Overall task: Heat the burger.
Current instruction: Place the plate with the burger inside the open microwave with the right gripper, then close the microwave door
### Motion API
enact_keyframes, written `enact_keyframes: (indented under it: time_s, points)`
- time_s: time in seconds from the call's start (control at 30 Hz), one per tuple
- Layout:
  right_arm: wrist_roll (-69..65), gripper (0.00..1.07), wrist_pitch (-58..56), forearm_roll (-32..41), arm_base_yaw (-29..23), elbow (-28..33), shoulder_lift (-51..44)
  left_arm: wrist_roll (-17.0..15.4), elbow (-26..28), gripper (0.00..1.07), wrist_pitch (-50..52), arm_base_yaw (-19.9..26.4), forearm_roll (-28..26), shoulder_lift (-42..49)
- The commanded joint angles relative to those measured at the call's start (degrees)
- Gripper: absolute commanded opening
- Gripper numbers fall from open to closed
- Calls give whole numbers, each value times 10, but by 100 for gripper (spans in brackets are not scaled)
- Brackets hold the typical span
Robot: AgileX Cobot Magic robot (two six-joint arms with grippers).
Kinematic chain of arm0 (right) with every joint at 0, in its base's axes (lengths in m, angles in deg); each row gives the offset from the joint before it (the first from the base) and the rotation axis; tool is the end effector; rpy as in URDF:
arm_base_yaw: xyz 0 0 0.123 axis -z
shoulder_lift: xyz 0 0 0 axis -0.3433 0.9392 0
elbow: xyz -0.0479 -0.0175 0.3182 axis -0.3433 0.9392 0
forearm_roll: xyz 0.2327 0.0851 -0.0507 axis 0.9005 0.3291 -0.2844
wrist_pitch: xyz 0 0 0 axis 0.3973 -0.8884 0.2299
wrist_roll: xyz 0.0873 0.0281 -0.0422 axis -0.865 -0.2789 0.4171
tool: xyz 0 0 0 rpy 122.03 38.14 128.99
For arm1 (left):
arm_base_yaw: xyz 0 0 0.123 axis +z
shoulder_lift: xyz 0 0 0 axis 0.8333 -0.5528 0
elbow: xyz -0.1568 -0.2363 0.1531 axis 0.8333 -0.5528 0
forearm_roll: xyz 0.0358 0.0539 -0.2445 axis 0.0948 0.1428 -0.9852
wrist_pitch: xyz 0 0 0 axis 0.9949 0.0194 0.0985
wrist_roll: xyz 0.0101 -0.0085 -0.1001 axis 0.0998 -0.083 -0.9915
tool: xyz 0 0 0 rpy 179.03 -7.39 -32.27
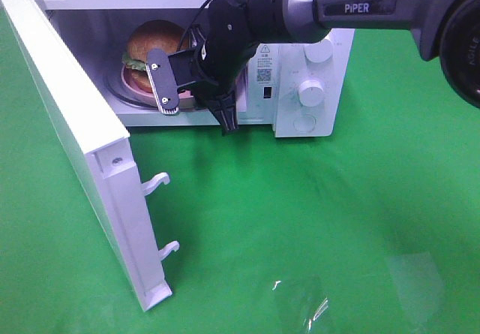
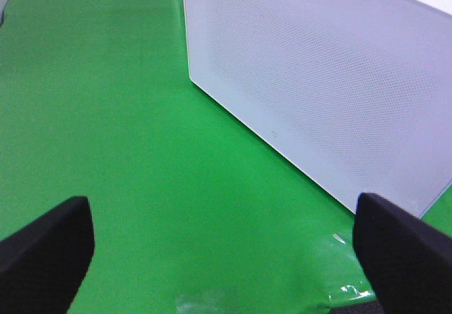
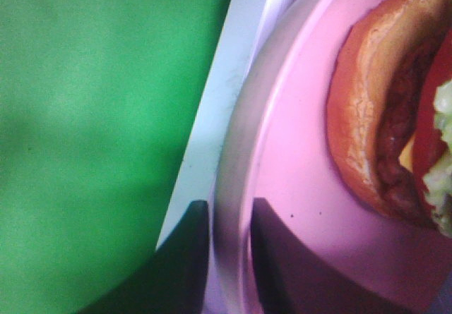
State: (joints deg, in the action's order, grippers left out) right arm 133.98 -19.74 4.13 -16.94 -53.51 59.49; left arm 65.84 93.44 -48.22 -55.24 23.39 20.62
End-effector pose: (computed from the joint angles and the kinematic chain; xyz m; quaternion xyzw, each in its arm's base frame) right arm 0.4469 0.3269 0.1748 -0.7975 0.4973 -0.1613 0.3011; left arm -0.0334 -0.0187 0.2804 0.0627 0.8471 -0.0551 0.5249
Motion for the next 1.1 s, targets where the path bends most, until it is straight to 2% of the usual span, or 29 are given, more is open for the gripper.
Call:
enact_keyframes:
  time_s: [0.03, 0.2, 0.47, 0.6, 0.67, 0.77, 0.8, 0.9, 0.93, 1.03, 1.07, 1.1]
  points:
    - [-1, 37, 6, 0, 2, -7, -2, -5, -1, 91, 3, -2, -1, 2]
    - [-7, 42, 6, 0, 2, -7, -2, -5, -1, 91, 3, -2, -1, 2]
    - [-56, 44, 7, -1, -2, -7, -3, -5, -1, 91, 3, -2, -1, 2]
    - [-77, 52, 15, -1, -3, -3, -12, -5, -1, 91, 3, -2, -1, 2]
    - [-82, 65, 36, -1, -4, 19, -29, -5, -1, 91, 3, -2, -1, 2]
    - [-80, 67, 42, -1, -4, 29, -33, -5, -1, 91, 3, -2, -1, 2]
    - [-75, 71, 57, -1, -4, 63, -53, -5, -1, 91, 3, -2, -1, 2]
    - [-73, 73, 62, -1, -4, 73, -60, -5, -1, 91, 3, -2, -1, 2]
    - [-72, 73, 70, -3, -4, 95, -74, -5, -1, 91, 3, -2, -1, 2]
    - [-72, 73, 73, -3, -4, 104, -80, -5, -1, 91, 3, -2, -1, 2]
    - [-72, 73, 78, -3, -4, 130, -98, -5, -1, 91, 3, -2, -1, 2]
    - [-72, 73, 78, -3, -4, 130, -98, -5, -1, 91, 3, -2, -1, 2]
